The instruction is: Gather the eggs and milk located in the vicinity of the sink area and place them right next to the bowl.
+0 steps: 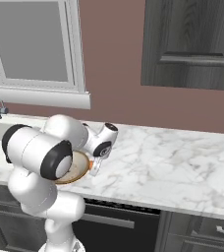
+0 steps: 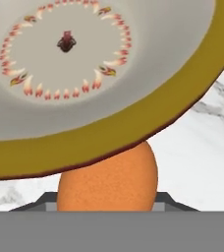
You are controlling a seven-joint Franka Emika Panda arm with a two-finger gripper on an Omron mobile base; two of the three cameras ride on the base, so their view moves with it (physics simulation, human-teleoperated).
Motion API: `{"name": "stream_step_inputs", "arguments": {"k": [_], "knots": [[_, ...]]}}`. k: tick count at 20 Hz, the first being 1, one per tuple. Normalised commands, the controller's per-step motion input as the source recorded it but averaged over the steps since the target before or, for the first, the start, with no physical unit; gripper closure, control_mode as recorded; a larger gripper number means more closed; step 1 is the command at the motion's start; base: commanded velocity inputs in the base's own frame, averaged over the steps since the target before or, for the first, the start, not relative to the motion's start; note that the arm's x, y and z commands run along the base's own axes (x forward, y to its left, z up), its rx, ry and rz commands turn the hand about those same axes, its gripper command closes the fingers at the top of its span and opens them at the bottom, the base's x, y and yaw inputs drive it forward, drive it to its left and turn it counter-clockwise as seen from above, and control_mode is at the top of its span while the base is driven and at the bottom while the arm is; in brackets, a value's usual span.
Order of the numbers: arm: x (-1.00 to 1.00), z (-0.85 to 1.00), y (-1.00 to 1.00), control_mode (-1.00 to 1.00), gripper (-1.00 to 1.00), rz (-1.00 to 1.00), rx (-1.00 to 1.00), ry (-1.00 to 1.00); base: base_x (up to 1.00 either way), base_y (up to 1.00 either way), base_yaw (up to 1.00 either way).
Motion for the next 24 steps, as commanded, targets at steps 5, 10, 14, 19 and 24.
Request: {"name": "stream_step_inputs", "arguments": {"k": [5,10,14,19,24], "knots": [[-0.16,0.00,-0.03,-1.00,-1.00,0.01,0.00,-0.04,0.00,0.00,0.00],[-0.09,0.00,-0.14,-1.00,-1.00,0.00,0.00,-0.02,0.00,0.00,0.00],[0.00,0.00,-0.27,-1.00,-1.00,0.00,0.00,0.00,0.00,0.00,0.00],[0.00,0.00,-0.31,-1.00,-1.00,0.00,0.00,0.00,0.00,0.00,0.00],[0.00,0.16,-0.14,-1.00,-1.00,0.01,0.00,0.00,0.00,0.00,0.00]]}}
